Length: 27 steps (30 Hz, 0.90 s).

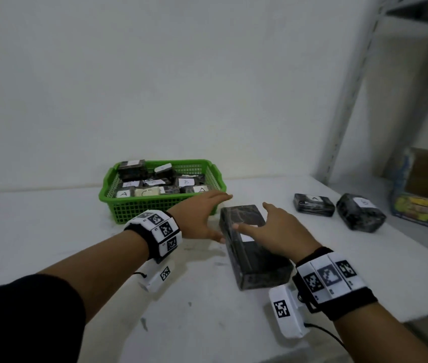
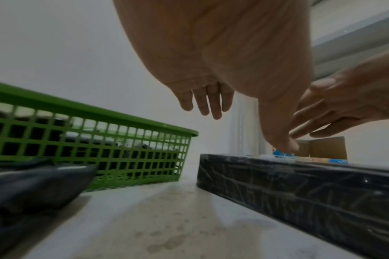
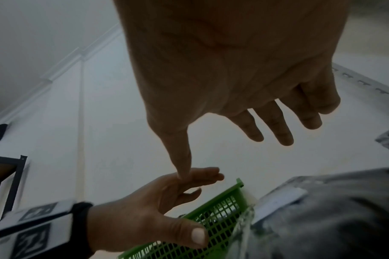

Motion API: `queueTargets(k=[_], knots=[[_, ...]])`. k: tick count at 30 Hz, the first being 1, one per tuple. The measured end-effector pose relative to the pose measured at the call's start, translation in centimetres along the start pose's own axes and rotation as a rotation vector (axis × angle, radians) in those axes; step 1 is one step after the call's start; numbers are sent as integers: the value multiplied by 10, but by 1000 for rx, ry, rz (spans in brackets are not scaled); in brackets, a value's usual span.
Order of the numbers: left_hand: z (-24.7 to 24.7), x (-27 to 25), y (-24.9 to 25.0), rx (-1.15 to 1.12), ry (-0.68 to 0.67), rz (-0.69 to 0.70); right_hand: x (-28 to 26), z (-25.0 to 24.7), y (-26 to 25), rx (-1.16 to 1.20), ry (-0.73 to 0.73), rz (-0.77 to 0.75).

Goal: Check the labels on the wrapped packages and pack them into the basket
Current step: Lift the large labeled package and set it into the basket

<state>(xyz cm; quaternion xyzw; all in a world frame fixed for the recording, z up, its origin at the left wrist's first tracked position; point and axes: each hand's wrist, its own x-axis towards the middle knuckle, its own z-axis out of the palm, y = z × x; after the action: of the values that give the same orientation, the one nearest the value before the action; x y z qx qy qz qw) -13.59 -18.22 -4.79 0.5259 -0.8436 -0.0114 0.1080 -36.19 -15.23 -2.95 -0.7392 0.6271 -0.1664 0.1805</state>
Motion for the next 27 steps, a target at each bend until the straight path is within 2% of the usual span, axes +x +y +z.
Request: queueTargets(k=[3,7,10,17,21,24,27], knots=[[8,15,14,12,-63,12,-14,10,9,1,-38,33],[17,32,22,13,-156,0,-17,26,22,-5,-164,40],[23,45,24,40,-235,-27,-21,30,21,-42,-179,80],[34,54,7,-26,-210,-81,-19,30,27,-41,-135,53],[32,58,2,-206,-204,-143,-18,7,48,130,-106,-3],[25,59,0,-455,-176,-182,-17,-14,61,238,-123,-46],[18,58,-1,-715,-125,-154,-12,-31,73,331,-152,-80]])
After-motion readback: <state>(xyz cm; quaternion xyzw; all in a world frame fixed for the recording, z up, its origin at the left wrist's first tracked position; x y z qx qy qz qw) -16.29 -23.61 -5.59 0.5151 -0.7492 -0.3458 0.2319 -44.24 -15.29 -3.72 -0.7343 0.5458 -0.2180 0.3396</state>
